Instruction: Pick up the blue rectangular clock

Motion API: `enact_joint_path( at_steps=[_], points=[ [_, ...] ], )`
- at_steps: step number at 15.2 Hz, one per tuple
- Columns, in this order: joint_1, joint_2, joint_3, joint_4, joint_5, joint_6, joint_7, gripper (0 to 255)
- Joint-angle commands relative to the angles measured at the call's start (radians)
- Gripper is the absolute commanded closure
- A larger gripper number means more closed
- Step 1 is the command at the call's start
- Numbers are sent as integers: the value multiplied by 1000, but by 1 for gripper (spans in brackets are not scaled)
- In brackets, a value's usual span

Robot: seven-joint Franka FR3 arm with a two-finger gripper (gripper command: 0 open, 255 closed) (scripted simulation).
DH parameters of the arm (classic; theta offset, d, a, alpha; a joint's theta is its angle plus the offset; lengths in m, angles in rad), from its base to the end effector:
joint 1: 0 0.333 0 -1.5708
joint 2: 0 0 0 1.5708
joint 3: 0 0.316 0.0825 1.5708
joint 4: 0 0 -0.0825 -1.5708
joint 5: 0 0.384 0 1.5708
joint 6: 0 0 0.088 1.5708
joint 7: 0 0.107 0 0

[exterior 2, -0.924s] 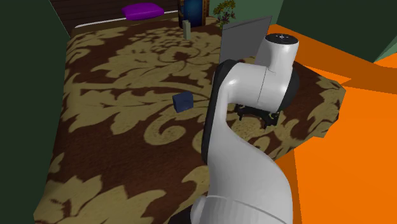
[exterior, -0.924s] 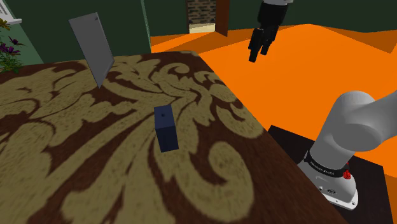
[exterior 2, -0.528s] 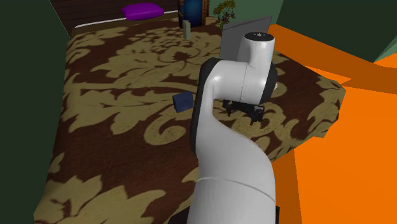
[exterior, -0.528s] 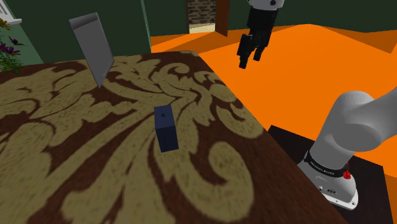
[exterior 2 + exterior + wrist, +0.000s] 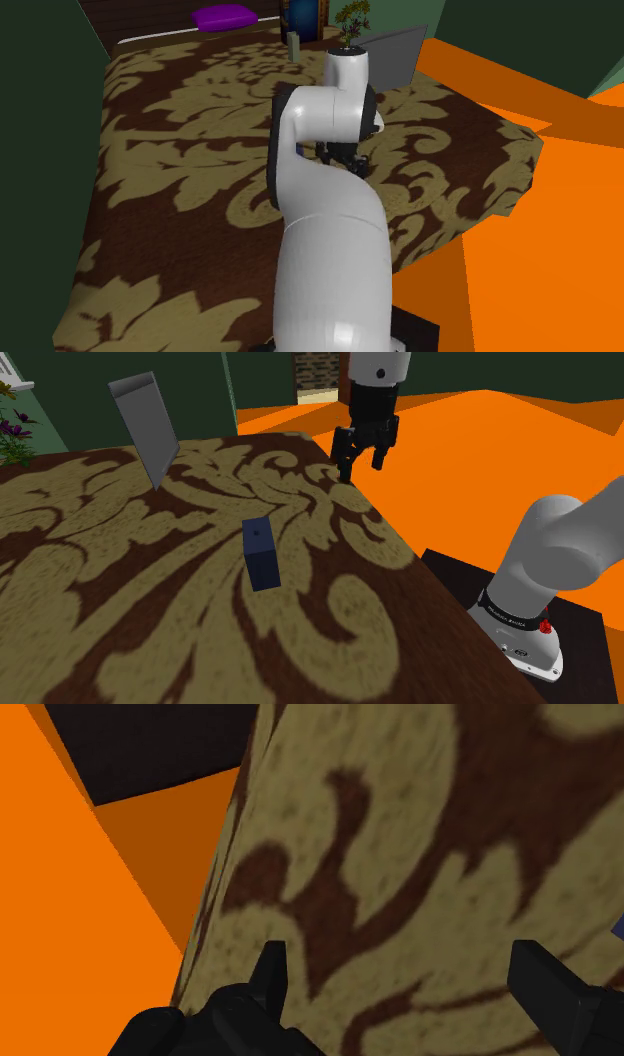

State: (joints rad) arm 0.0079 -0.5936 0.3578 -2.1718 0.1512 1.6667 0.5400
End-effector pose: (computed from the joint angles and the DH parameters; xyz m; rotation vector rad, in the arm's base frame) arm 0.3429 0.1818 0.6035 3.1001 -0.3672 0.1138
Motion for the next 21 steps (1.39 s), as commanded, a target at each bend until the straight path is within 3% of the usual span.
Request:
enact_joint_path(
  at_steps=[1, 9, 13, 17, 21],
  points=[
    [-9, 61, 46, 45, 8, 11, 71, 0],
    [-38, 342, 243, 264, -33, 41, 383, 0],
    [-32, 529, 333, 412, -118, 39, 561, 0],
    [19, 716, 379, 569, -226, 14, 720, 0],
    [18, 710, 375, 510, -222, 69, 717, 0]
  ],
)
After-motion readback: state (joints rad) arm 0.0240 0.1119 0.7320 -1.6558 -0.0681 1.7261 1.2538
